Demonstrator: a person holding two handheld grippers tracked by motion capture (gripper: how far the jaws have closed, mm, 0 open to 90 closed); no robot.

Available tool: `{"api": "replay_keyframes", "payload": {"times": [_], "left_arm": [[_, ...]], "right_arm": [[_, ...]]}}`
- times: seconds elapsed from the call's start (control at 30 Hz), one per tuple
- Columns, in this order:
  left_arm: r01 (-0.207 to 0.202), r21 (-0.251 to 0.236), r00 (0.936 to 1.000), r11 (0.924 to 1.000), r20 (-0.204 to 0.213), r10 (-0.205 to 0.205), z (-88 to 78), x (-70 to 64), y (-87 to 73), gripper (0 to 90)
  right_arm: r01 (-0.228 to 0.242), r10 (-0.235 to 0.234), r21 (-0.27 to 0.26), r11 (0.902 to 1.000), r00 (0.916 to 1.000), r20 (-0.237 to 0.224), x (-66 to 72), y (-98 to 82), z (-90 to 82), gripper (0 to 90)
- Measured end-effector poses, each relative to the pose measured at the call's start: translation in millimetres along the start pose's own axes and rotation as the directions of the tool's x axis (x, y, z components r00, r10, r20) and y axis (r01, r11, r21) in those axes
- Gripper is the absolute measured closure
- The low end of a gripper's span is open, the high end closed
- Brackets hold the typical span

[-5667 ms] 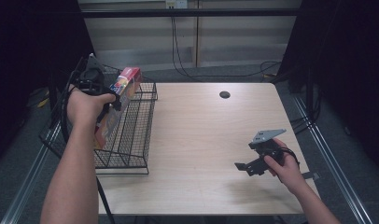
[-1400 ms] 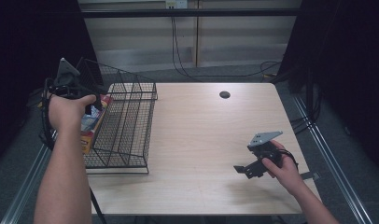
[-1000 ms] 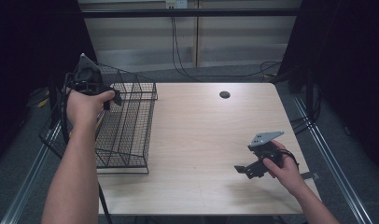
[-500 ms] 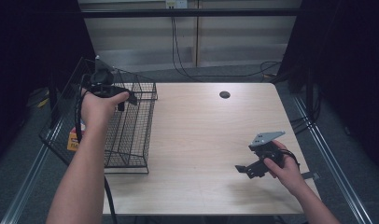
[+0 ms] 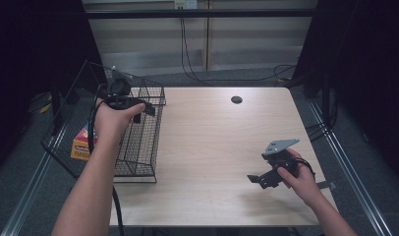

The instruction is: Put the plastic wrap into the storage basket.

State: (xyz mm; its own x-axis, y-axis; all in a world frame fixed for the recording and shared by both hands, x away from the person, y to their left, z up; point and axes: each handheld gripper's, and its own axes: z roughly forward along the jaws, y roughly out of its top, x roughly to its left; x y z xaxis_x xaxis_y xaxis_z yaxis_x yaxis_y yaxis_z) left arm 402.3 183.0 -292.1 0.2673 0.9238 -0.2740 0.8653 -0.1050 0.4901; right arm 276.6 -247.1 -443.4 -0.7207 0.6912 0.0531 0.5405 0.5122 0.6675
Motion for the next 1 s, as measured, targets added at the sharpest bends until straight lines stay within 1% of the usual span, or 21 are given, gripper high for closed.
{"api": "replay_keyframes", "payload": {"times": [0.03, 0.07, 0.1, 0.2, 0.23, 0.27, 0.37, 0.4, 0.43, 0.5, 0.53, 0.6, 0.63, 0.67, 0.77, 0.83, 0.87, 0.9, 0.93, 0.97, 1.0], "left_arm": [[-0.007, -0.003, 0.9999, 1.0000, 0.009, 0.007, 1.3, -1.8, -0.9, 19.8], [-0.022, -0.003, 0.9996, 0.9997, 0.020, 0.022, 2.7, -4.5, -2.4, 19.5], [-0.022, -0.003, 0.9996, 0.9997, 0.020, 0.022, 2.7, -4.5, -2.4, 19.5], [-0.050, -0.001, 0.9980, 0.9987, 0.039, 0.050, 5.5, -9.8, -4.7, 19.4], [-0.063, -0.006, 0.9966, 0.9980, 0.053, 0.063, 6.8, -12.2, -5.5, 19.2], [-0.065, -0.007, 0.9960, 0.9978, 0.060, 0.066, 7.7, -14.0, -6.1, 18.8], [-0.099, 0.005, 0.9931, 0.9950, 0.063, 0.099, 10.6, -19.0, -7.9, 18.4], [-0.102, 0.007, 0.9925, 0.9947, 0.069, 0.102, 11.7, -20.6, -8.7, 18.0], [-0.117, 0.005, 0.9897, 0.9931, 0.084, 0.116, 13.5, -24.4, -10.1, 17.9], [-0.122, 0.005, 0.9889, 0.9925, 0.086, 0.121, 14.1, -26.1, -10.8, 17.8], [-0.142, 0.011, 0.9855, 0.9898, 0.096, 0.140, 15.6, -29.7, -12.2, 17.7], [-0.147, 0.012, 0.9846, 0.9891, 0.097, 0.145, 16.6, -31.6, -13.0, 17.7], [-0.163, 0.018, 0.9813, 0.9865, 0.107, 0.160, 18.7, -35.3, -14.5, 17.6], [-0.163, 0.018, 0.9813, 0.9865, 0.107, 0.160, 18.7, -35.3, -14.5, 17.5], [-0.181, 0.017, 0.9768, 0.9833, 0.119, 0.178, 21.8, -40.7, -16.8, 17.5], [-0.199, 0.018, 0.9725, 0.9798, 0.127, 0.195, 23.4, -44.4, -17.8, 17.5], [-0.199, 0.018, 0.9718, 0.9798, 0.132, 0.195, 24.3, -46.8, -18.6, 17.5], [-0.203, 0.018, 0.9705, 0.9790, 0.136, 0.199, 25.1, -48.2, -19.1, 17.4], [-0.213, 0.020, 0.9677, 0.9767, 0.141, 0.209, 27.2, -52.0, -20.5, 17.3], [-0.213, 0.020, 0.9677, 0.9767, 0.141, 0.209, 27.2, -52.0, -20.5, 17.2], [-0.228, 0.025, 0.9636, 0.9734, 0.150, 0.222, 28.5, -53.7, -21.1, 17.2]], "right_arm": [[0.001, -0.001, 0.002, 1.0000, 1.0000, 0.003, 0.0, 0.0, 0.0, 2.2], [0.003, -0.003, 0.001, 1.0000, 1.0000, 0.003, 0.2, -0.1, 0.5, 2.2], [0.003, -0.003, 0.001, 1.0000, 1.0000, 0.003, 0.2, -0.1, 0.5, 2.2], [0.005, -0.005, 0.002, 1.0000, 1.0000, 0.002, 0.5, -0.5, 0.5, 2.2], [0.005, -0.005, 0.002, 1.0000, 1.0000, -0.006, 0.1, -0.9, 1.0, 2.2], [0.005, -0.005, 0.002, 1.0000, 1.0000, -0.006, 0.1, -0.9, 1.0, 2.2], [0.005, -0.005, 0.004, 1.0000, 1.0000, -0.008, 0.5, -1.0, 0.9, 2.3], [0.005, -0.005, 0.004, 1.0000, 1.0000, -0.005, 0.7, -1.1, 0.9, 2.3], [0.005, -0.005, 0.004, 1.0000, 1.0000, -0.002, 0.8, -1.2, 1.1, 2.3], [0.003, -0.003, 0.005, 1.0000, 1.0000, -0.004, 0.8, -1.1, 1.1, 2.2], [0.005, -0.005, 0.010, 0.9999, 1.0000, 0.003, 0.9, -1.2, 1.2, 2.2], [0.005, -0.005, 0.011, 0.9999, 1.0000, 0.006, 1.2, -1.3, 1.5, 2.3], [0.006, -0.006, 0.010, 0.9999, 1.0000, 0.000, 1.4, -1.3, 2.0, 2.2], [0.006, -0.006, 0.011, 0.9999, 1.0000, -0.001, 1.5, -1.3, 2.2, 2.2], [0.008, -0.008, 0.011, 0.9999, 1.0000, 0.000, 1.6, -1.2, 2.3, 2.2], [0.007, -0.007, 0.011, 0.9999, 1.0000, 0.002, 1.7, -1.2, 2.5, 2.2], [0.010, -0.010, 0.010, 0.9999, 0.9999, 0.005, 1.5, -1.3, 2.6, 2.2], [0.010, -0.010, 0.009, 0.9999, 1.0000, -0.001, 1.3, -1.4, 2.8, 2.2], [0.010, -0.010, 0.009, 0.9999, 0.9999, -0.008, 1.3, -1.4, 3.0, 2.2], [0.010, -0.010, 0.009, 0.9999, 0.9999, -0.008, 1.3, -1.4, 3.0, 2.2], [0.009, -0.009, 0.011, 0.9999, 0.9999, -0.010, 1.6, -1.4, 3.1, 2.3]]}}
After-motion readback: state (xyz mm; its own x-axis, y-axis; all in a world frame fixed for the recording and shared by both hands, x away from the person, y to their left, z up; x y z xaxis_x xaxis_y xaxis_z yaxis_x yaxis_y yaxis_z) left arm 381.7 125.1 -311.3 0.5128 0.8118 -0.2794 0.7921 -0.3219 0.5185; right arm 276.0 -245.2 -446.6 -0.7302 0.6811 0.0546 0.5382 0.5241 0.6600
